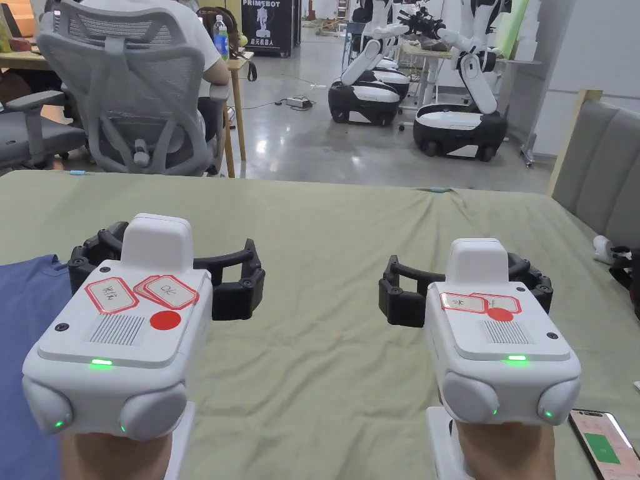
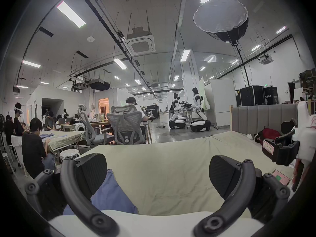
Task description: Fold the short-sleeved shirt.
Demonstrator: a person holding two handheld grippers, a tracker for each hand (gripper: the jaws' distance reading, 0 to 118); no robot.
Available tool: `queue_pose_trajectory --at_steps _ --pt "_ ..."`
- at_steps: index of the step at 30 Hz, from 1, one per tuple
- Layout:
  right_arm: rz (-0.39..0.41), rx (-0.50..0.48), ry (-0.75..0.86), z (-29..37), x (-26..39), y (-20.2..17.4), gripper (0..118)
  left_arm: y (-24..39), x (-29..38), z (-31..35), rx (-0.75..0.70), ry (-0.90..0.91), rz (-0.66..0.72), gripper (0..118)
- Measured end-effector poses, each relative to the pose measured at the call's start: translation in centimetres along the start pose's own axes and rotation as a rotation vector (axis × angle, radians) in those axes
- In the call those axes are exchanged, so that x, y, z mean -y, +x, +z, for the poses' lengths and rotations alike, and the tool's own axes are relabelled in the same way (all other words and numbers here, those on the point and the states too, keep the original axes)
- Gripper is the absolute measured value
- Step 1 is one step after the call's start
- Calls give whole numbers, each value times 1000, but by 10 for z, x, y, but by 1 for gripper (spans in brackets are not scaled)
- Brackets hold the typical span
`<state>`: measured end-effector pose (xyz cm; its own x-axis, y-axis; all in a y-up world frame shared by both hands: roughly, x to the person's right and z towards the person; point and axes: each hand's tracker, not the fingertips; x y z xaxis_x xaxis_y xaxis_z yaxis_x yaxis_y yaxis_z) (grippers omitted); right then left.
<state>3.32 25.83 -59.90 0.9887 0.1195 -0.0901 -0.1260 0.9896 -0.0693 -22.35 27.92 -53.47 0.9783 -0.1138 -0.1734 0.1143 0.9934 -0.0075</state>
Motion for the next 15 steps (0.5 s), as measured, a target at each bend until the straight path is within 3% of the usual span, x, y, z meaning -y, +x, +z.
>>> queue_pose_trajectory --at_steps 15 --pt "-22 4 2 -1 -2 4 118 1 -4 -2 0 3 -9 118"
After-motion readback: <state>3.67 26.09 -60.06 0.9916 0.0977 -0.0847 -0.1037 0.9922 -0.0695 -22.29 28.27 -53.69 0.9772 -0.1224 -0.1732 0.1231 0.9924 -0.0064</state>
